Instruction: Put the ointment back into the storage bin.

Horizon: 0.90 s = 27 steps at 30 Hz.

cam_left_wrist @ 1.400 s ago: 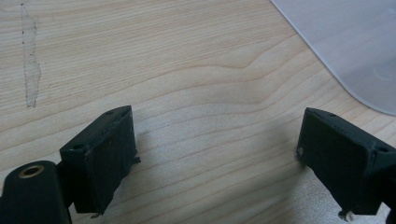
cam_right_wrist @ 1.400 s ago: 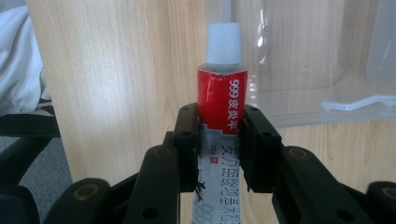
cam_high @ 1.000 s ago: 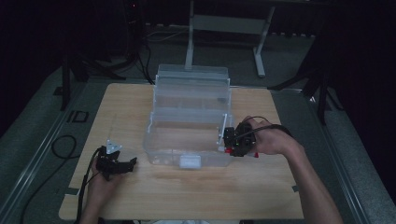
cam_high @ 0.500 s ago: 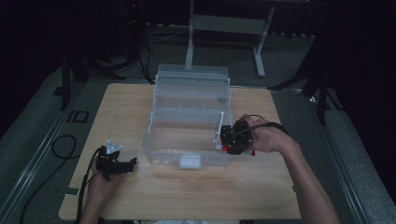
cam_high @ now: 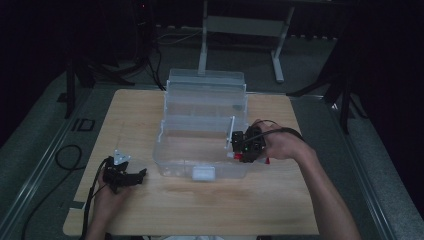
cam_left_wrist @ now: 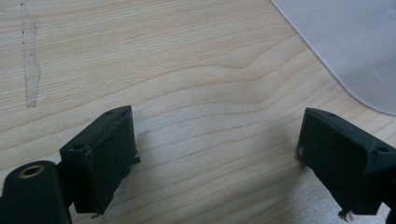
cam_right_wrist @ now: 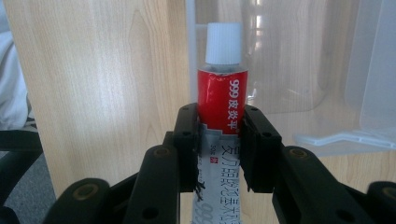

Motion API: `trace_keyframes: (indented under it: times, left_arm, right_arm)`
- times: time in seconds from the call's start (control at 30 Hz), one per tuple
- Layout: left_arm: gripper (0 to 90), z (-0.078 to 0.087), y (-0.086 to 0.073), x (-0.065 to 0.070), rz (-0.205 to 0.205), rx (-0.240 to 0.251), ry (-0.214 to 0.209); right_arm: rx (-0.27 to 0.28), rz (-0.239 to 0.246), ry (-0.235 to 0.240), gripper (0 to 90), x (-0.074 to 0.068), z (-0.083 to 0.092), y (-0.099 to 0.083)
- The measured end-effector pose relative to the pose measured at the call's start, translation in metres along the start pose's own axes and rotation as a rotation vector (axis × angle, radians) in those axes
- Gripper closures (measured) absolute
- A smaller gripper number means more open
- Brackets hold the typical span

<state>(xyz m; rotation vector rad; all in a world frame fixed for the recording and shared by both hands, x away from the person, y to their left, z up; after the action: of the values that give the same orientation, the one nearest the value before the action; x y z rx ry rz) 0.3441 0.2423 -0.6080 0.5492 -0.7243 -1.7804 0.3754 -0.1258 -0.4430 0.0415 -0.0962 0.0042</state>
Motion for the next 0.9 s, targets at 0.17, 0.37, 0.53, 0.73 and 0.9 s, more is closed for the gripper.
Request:
trace_keyframes:
  times: [0.17,0.37,0.53,0.73,0.9]
  left_arm:
    - [12.0,0.0,0.0,0.0,0.0,0.0,0.0]
    - [12.0,0.0,0.0,0.0,0.0,0.0,0.0]
    - [12.0,0.0,0.0,0.0,0.0,0.0,0.0]
    - [12.0,0.0,0.0,0.0,0.0,0.0,0.0]
    - [12.0,0.0,0.0,0.0,0.0,0.0,0.0]
  right_arm:
    - [-0.002,0.001,0.0,70.0,0.003,0.0,0.004]
    - [-0.003,0.0,0.007,70.1,0.004,-0.001,0.008]
    - [0.0,0.007,0.003,70.1,0.007,-0.001,0.013]
    - [0.003,0.014,-0.001,70.1,0.009,0.0,0.019]
    - [0.006,0.014,0.001,70.1,0.011,0.001,0.025]
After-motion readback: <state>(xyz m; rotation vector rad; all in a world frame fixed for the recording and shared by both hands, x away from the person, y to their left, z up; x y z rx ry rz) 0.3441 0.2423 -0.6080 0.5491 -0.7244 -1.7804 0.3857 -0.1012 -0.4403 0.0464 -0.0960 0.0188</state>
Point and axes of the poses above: each handheld gripper's, and its own axes: z roughly backward along the jaws, y roughly out of its top, x roughly to its right, the point moved 6 cm from there along -z, roughly forward along the jaws, and after that the axes turned 2 degrees about y, right-handed, at the moved point
